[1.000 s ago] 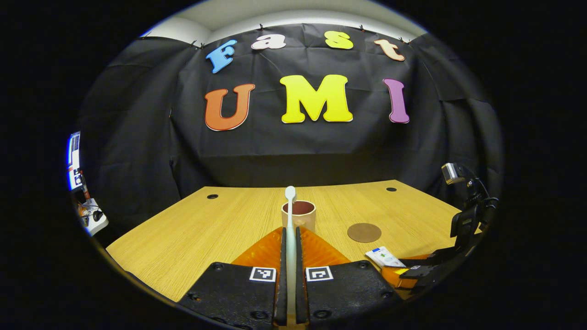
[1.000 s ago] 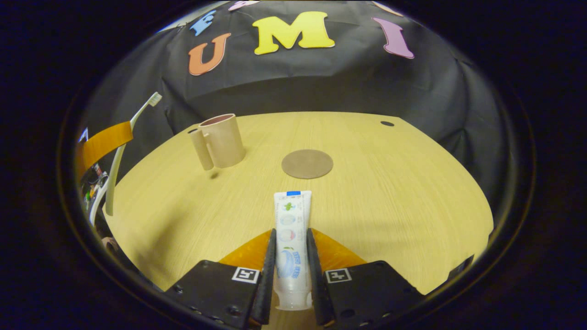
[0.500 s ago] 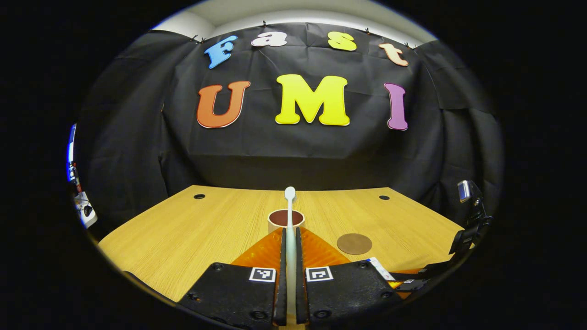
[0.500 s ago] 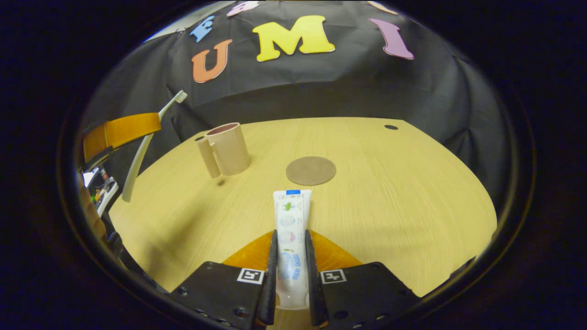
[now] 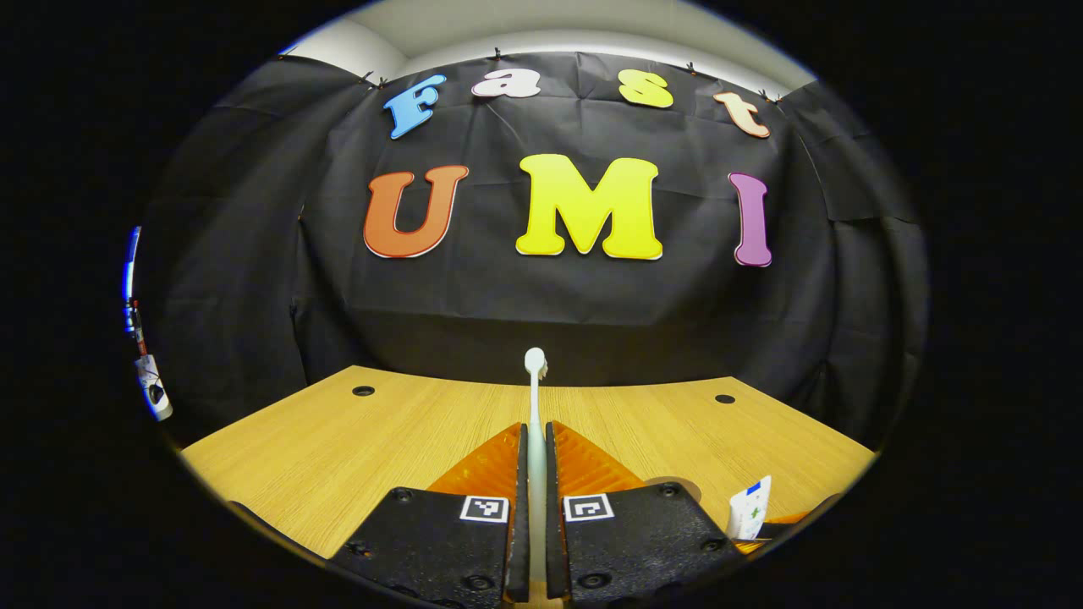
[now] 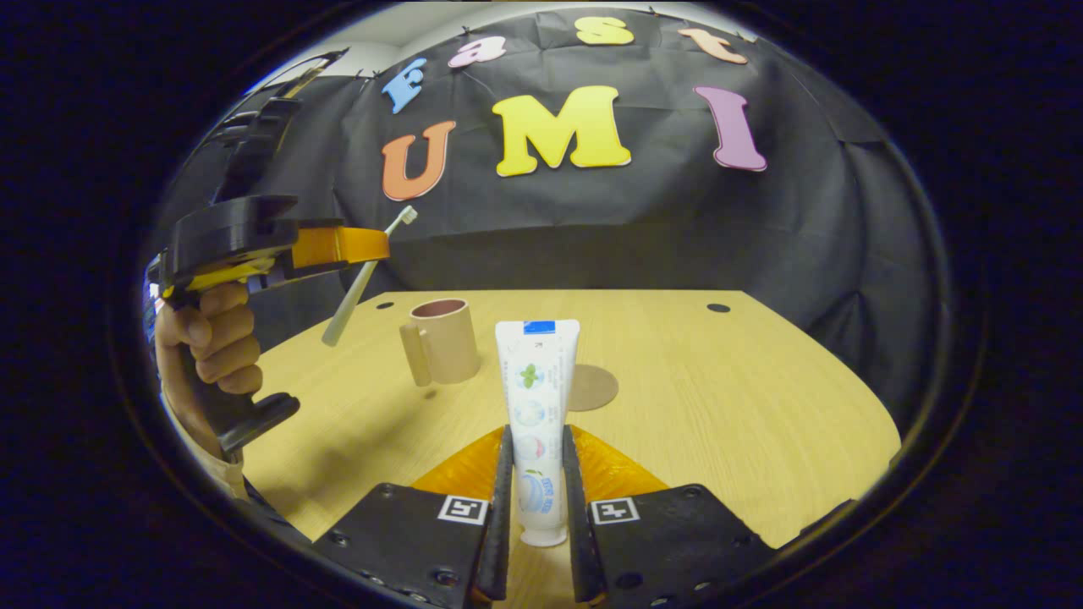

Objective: Put the toothbrush and toothpaste on the desktop into the cup, then pick up the cup and place it on the coaster on the desktop.

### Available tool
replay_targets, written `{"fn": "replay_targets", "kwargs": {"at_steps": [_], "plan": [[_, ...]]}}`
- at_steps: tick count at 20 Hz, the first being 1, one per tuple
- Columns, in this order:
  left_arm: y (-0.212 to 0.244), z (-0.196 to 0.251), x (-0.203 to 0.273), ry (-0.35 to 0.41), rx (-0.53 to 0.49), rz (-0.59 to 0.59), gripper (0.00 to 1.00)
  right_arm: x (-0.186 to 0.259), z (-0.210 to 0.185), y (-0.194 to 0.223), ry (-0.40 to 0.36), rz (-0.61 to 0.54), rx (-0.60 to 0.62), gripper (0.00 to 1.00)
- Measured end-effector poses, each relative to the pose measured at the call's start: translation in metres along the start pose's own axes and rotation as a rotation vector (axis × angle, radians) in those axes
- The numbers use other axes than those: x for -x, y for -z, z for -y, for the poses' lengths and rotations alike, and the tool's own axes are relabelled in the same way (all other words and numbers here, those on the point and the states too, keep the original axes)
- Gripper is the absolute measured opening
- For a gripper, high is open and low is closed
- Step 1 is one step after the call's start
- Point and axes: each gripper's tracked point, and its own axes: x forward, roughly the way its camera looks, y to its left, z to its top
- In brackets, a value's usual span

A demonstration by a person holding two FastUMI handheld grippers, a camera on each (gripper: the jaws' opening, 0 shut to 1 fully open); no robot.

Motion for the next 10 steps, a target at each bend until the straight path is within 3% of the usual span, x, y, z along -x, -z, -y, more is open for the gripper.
{"fn": "replay_targets", "kwargs": {"at_steps": [2, 10], "plan": [[-0.013, -0.002, -0.013, -0.003, -0.012, 0.043, 0.1, 0.002, -0.001, -0.007, -0.001, 0.034, 0.004, 0.3], [-0.011, -0.001, -0.069, 0.061, 0.06, 0.027, 0.1, 0.004, 0.006, -0.017, -0.001, 0.069, -0.005, 0.29]]}}
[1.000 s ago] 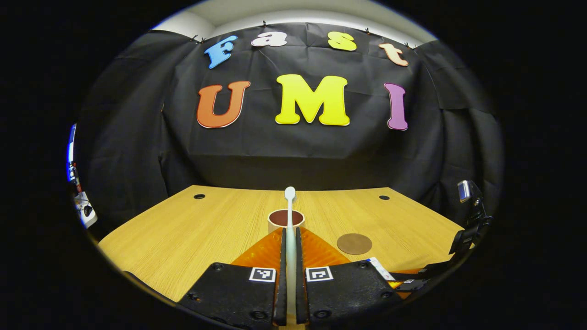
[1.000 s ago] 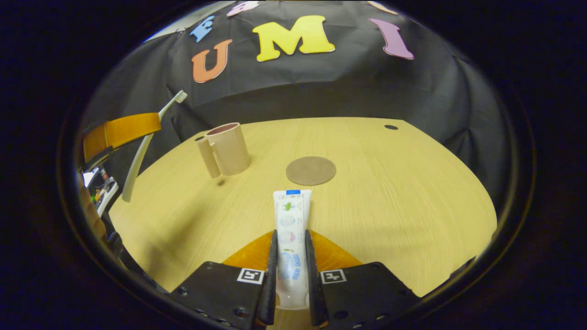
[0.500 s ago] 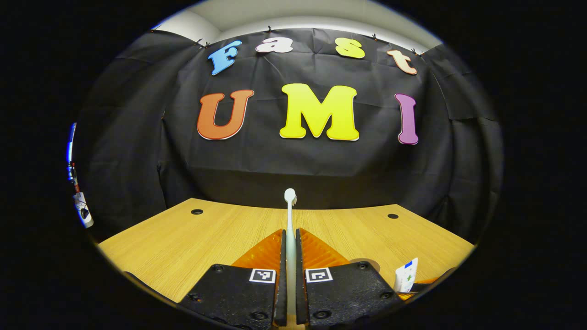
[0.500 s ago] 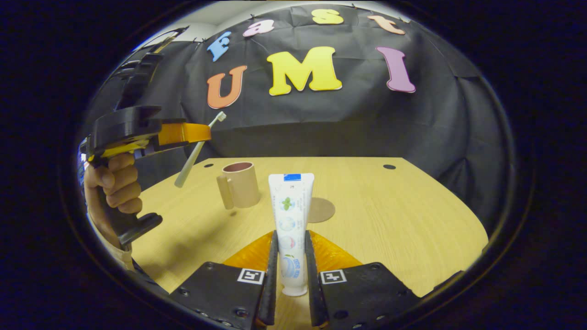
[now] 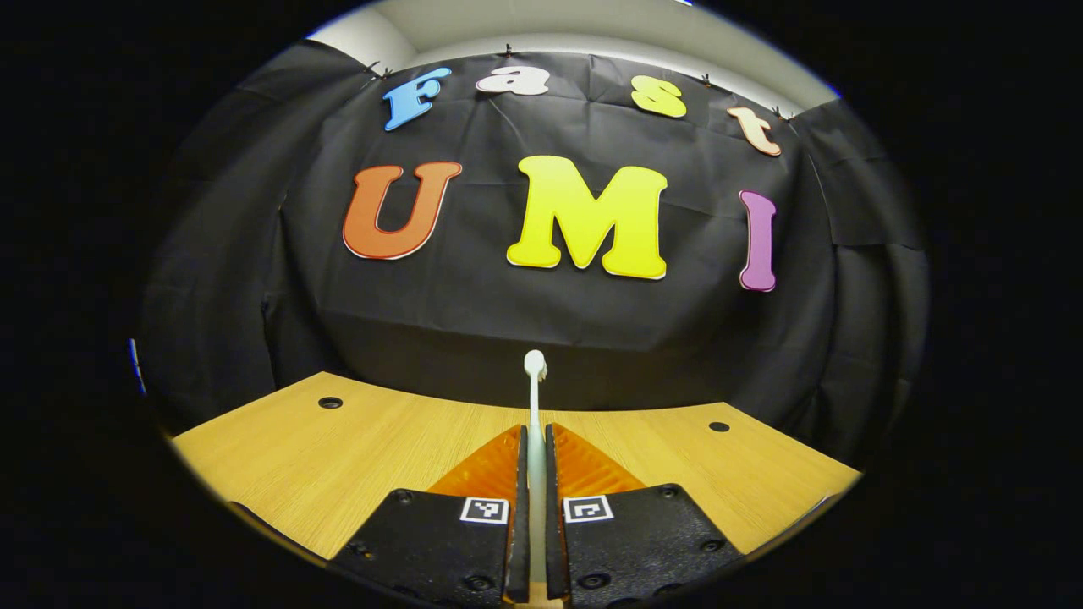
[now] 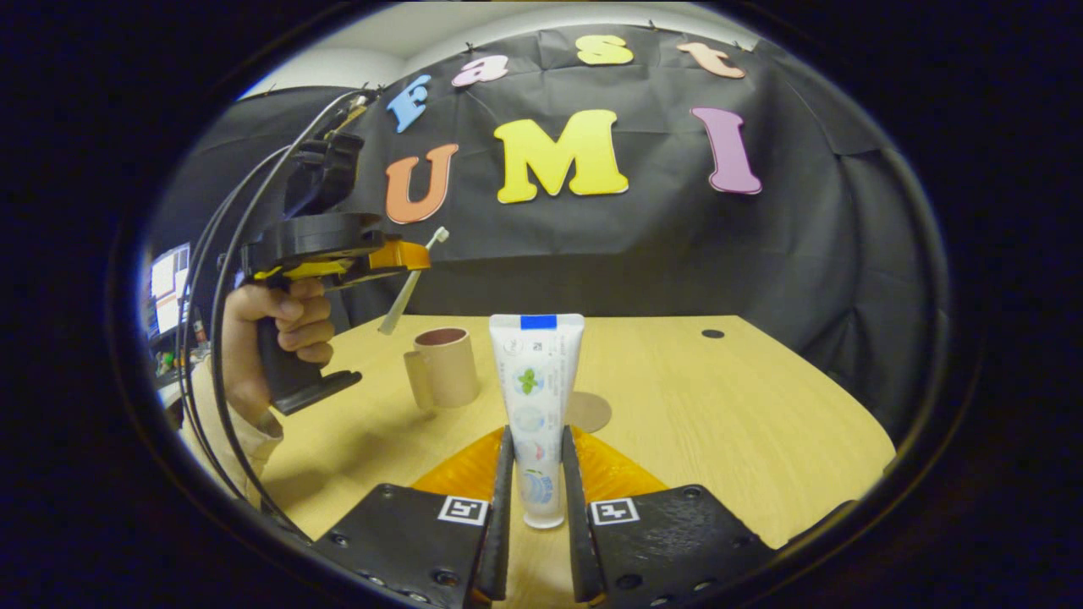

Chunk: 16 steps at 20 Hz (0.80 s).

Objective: Put the toothbrush and toothpaste on the desktop into the cup, then pick up the cup and place it on the coaster on the desktop.

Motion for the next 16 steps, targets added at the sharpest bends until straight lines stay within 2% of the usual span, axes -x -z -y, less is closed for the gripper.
{"fn": "replay_targets", "kwargs": {"at_steps": [6, 8, 16], "plan": [[0.004, 0.005, -0.037, 0.01, -0.079, 0.02, 0.1, -0.004, 0.002, 0.0, -0.002, 0.0, 0.001, 0.29], [0.01, -0.002, -0.044, -0.021, -0.109, 0.001, 0.1, -0.005, 0.003, 0.003, -0.003, -0.006, -0.003, 0.29], [0.013, -0.003, -0.045, -0.02, -0.105, -0.012, 0.11, -0.007, 0.003, 0.007, -0.006, -0.023, -0.011, 0.29]]}}
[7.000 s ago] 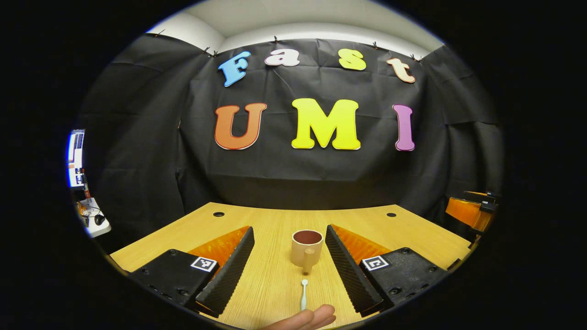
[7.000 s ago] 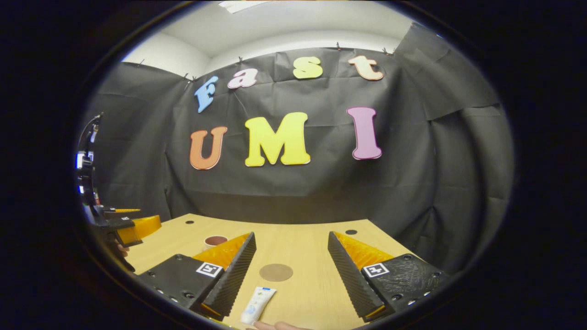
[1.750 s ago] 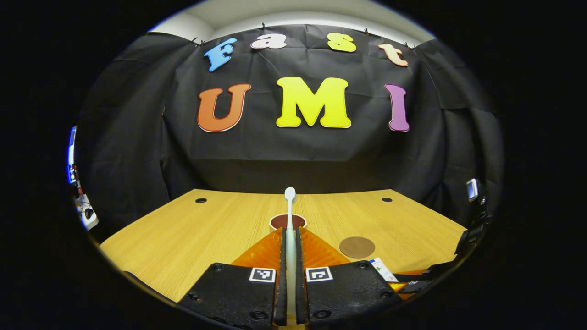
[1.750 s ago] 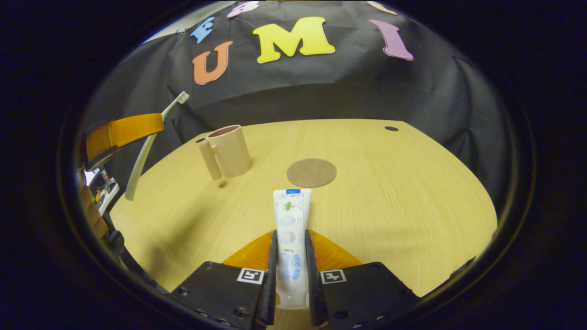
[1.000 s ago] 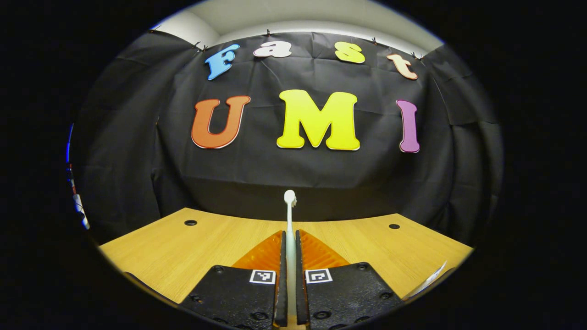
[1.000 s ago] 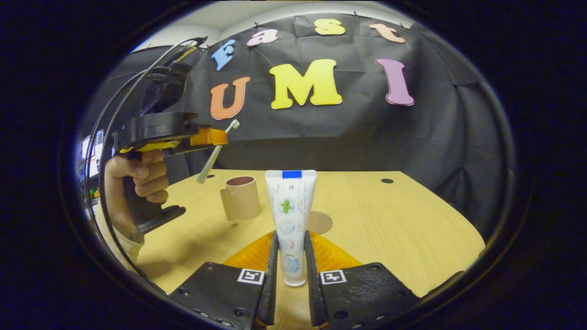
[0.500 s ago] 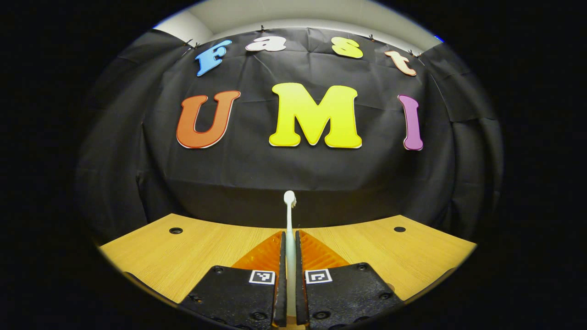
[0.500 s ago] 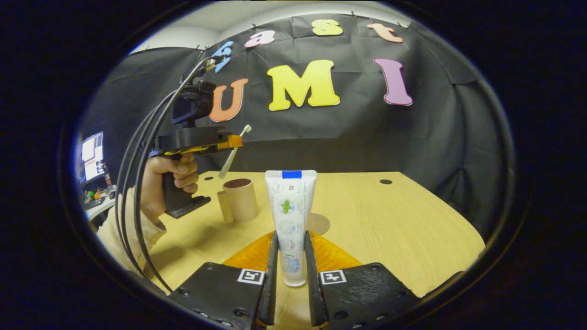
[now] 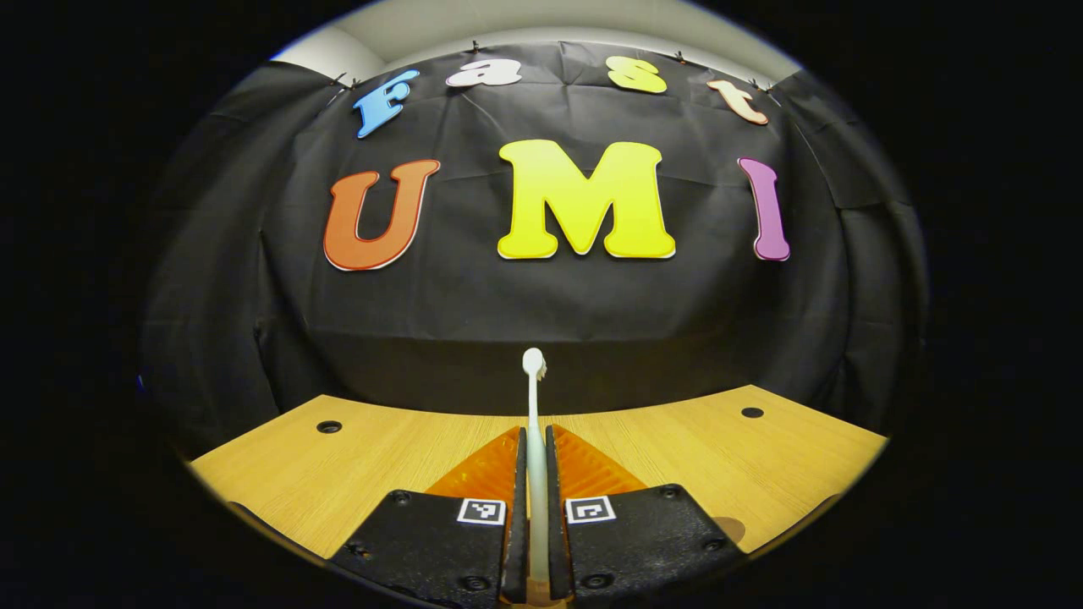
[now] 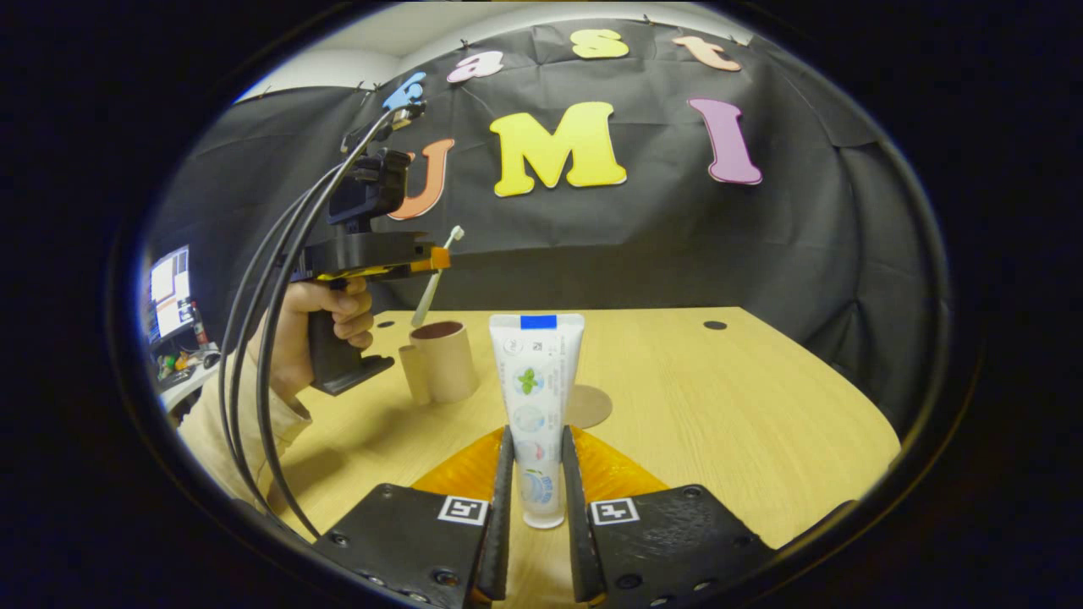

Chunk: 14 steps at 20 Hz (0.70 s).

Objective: Put the toothbrush and toothpaste on the desktop into the cup, then pick up the cup and place it on the coaster on the desktop.

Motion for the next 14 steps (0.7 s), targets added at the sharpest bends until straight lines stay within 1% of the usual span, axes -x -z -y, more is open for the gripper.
{"fn": "replay_targets", "kwargs": {"at_steps": [4, 9, 10, 12, 13, 14], "plan": [[0.003, -0.002, 0.0, 0.001, -0.01, -0.009, 0.12, 0.0, 0.0, 0.0, 0.0, -0.003, -0.001, 0.3], [0.017, -0.002, 0.002, 0.008, 0.008, -0.061, 0.13, 0.001, 0.0, -0.002, 0.004, -0.003, -0.003, 0.3], [0.021, -0.003, 0.006, 0.005, 0.014, -0.079, 0.16, 0.001, 0.0, -0.002, 0.005, 0.0, -0.003, 0.3], [0.034, -0.005, 0.011, -0.012, 0.009, -0.139, 0.61, 0.002, 0.001, -0.004, 0.009, 0.002, -0.002, 0.3], [0.039, -0.004, 0.012, 0.0, 0.019, -0.161, 0.84, 0.002, 0.0, -0.005, 0.009, 0.003, -0.004, 0.3], [0.04, -0.003, 0.015, 0.007, 0.041, -0.159, 1.0, 0.002, 0.0, -0.004, 0.007, 0.004, -0.005, 0.29]]}}
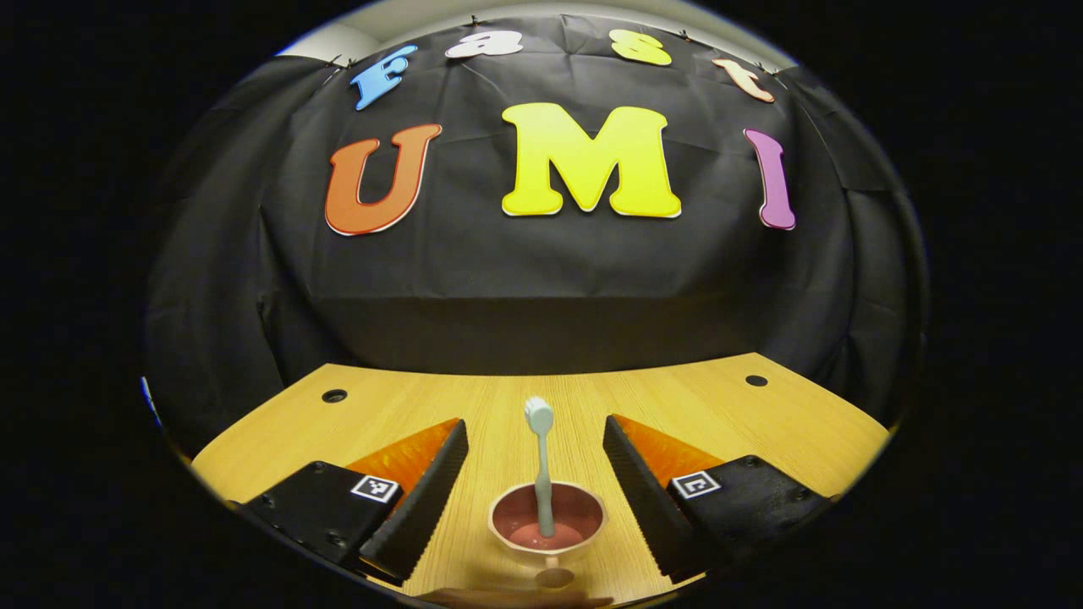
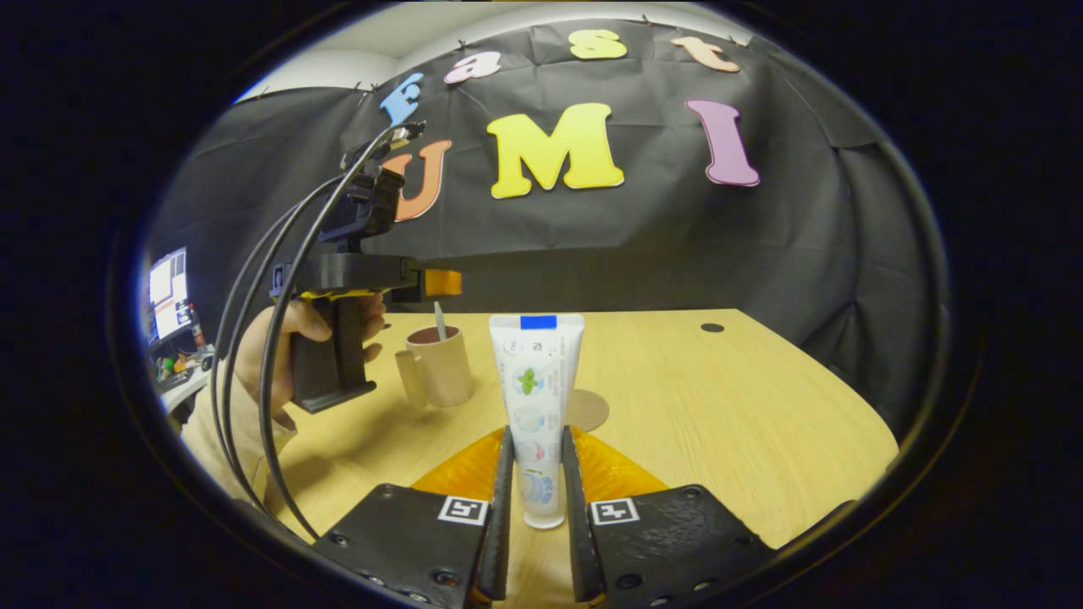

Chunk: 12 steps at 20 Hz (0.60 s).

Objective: Put the toothbrush and toothpaste on the desktop into the cup, then pick up the cup and place it on the coaster on the desktop.

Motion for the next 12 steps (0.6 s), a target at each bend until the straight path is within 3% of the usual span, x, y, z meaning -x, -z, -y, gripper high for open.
{"fn": "replay_targets", "kwargs": {"at_steps": [4, 12], "plan": [[-0.002, -0.015, 0.012, -0.032, 0.029, 0.006, 0.97, -0.002, -0.002, -0.007, -0.003, 0.005, 0.008, 0.3], [0.008, -0.037, 0.055, -0.055, 0.082, -0.006, 0.98, -0.025, -0.02, -0.064, -0.041, 0.073, -0.007, 0.29]]}}
